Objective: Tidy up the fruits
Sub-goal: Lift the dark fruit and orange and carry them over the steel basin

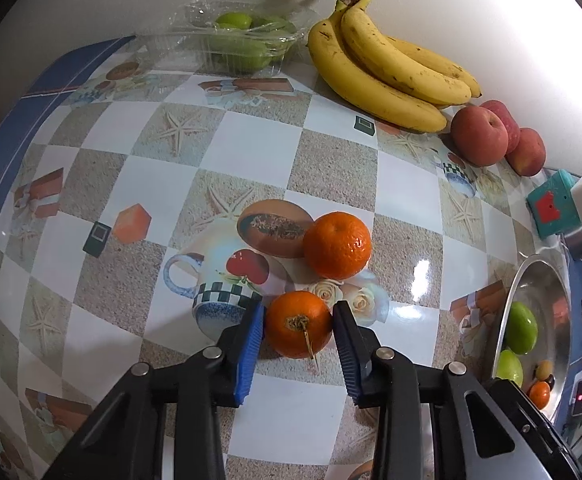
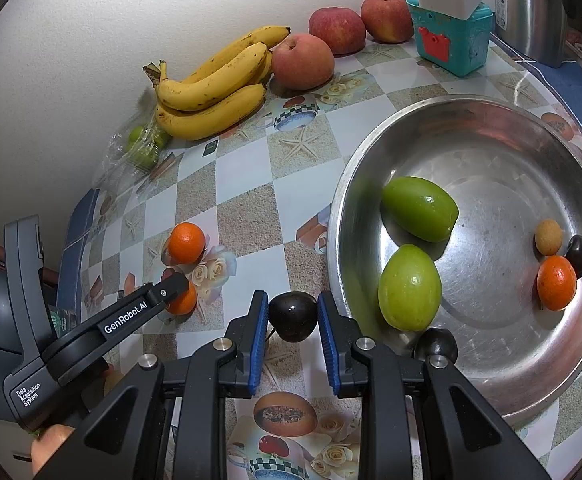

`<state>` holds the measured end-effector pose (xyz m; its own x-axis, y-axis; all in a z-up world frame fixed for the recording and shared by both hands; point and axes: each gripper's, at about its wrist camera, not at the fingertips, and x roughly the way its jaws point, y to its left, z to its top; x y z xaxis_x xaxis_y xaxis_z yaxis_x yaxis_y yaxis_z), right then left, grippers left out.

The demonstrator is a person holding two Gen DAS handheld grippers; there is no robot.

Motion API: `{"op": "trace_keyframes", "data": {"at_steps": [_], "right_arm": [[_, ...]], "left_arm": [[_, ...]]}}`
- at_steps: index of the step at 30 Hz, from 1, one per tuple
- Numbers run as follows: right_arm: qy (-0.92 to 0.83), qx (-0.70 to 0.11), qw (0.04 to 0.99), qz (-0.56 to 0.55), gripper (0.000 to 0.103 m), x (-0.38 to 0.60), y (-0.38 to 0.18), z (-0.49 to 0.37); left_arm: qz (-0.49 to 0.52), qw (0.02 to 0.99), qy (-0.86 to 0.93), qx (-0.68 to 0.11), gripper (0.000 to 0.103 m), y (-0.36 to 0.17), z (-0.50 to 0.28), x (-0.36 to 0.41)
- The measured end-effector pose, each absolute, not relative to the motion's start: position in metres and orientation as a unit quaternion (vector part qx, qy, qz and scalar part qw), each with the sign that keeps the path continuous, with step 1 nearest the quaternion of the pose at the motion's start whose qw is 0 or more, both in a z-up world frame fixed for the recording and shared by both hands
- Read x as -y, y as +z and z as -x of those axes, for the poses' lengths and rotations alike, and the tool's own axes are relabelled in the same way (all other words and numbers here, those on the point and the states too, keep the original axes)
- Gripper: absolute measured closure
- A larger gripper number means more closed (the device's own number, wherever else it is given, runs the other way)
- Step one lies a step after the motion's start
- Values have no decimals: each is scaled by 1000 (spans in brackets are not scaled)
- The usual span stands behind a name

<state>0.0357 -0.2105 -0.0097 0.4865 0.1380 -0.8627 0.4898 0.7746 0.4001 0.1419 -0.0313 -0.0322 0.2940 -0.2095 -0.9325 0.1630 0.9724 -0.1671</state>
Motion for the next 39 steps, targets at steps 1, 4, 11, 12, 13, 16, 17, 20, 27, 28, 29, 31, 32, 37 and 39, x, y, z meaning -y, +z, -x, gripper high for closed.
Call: {"op": "trace_keyframes", "data": {"at_steps": [1,4,11,12,13,16,17,20,27,28,29,31,32,37,39], "right_arm": [[-109,-494,802,-318,77,211,-9,-36],[-109,-494,802,-318,77,210,-9,-36],[-109,-491,802,-322,77,211,-8,-35],[-109,-490,802,-323,77,211,-7,-34],[-110,-489,803,-323,77,212,-6,-34],[-113,-485,803,-327,77,216,-5,-32],[-114,-483,803,-329,77,218,-5,-30],[-123,-477,802,-337,77,227,-3,-26],[-166,-461,796,-356,77,262,-2,-6],[-175,-458,795,-358,77,268,-2,-2],[-183,-455,794,-359,77,274,-2,2],[-204,-449,789,-366,77,289,-2,12],[-212,-445,787,-370,77,296,-2,16],[-251,-431,777,-383,77,325,-4,38],[-256,-425,776,-388,77,333,-5,44]], "left_arm": [[19,805,-116,-582,65,-31,-142,32],[18,807,-115,-579,65,-29,-143,32],[17,815,-111,-569,65,-16,-140,29],[16,816,-112,-568,65,-15,-140,30],[15,817,-113,-565,65,-11,-139,31],[12,822,-120,-557,65,-3,-135,35],[9,823,-122,-555,65,0,-134,38],[4,827,-132,-546,65,9,-130,45],[-4,824,-175,-539,66,22,-118,72],[-7,823,-186,-537,66,24,-114,79],[-9,821,-194,-536,66,26,-112,84],[-14,818,-213,-534,66,29,-105,96],[-18,816,-223,-533,66,31,-100,103],[-46,804,-271,-528,66,34,-79,140],[-56,802,-289,-520,66,35,-70,155]]}}
